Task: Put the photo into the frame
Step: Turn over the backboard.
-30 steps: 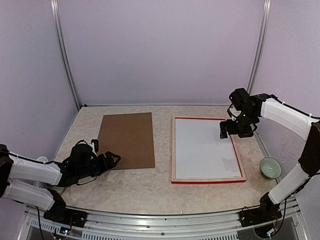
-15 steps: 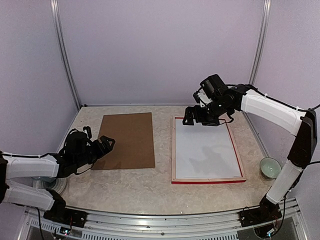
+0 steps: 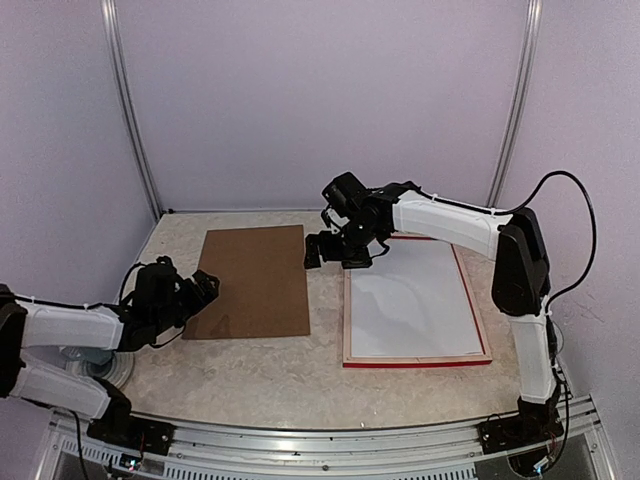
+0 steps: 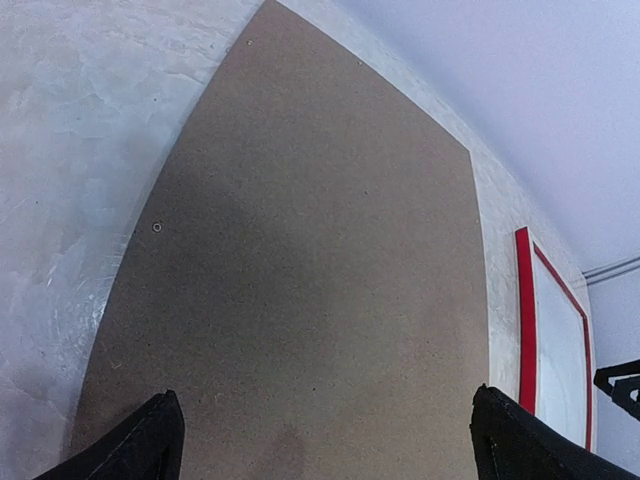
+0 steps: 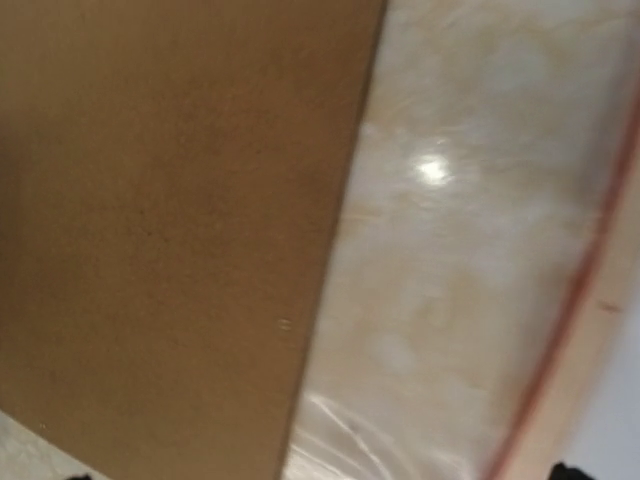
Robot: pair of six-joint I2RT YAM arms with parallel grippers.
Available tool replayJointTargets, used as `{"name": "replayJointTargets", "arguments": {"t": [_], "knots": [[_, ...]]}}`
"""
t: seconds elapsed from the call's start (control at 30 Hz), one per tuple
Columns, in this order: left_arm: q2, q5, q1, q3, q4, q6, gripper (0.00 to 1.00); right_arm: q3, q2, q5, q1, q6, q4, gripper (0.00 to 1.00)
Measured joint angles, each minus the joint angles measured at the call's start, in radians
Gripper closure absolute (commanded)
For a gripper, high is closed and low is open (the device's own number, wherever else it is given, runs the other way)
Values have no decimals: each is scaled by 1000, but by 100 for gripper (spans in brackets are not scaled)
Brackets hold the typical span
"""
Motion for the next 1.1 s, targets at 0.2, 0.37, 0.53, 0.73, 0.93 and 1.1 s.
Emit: {"name": "replayJointTargets", "arguments": {"t": [0.2,0.37,0.53,0.73,0.93,1.1], "knots": [[56,-17,27,0,21,-5,1,95,110,-22,29,44,-18,1],[118,-19,44,0,45,-14,1,150,171,-32,33,88,-20,1],[164,-14,55,0,69,-19,1,188,221,-37,39,122,-16,1],[189,-4,56,0,91,-19,2,190,258,-53,45,146,-6,1],[203,11,57,-2,119,-21,2,190,296,-61,45,161,12,1],[217,29,58,-11,148,-24,3,192,310,-73,45,167,32,1]]}}
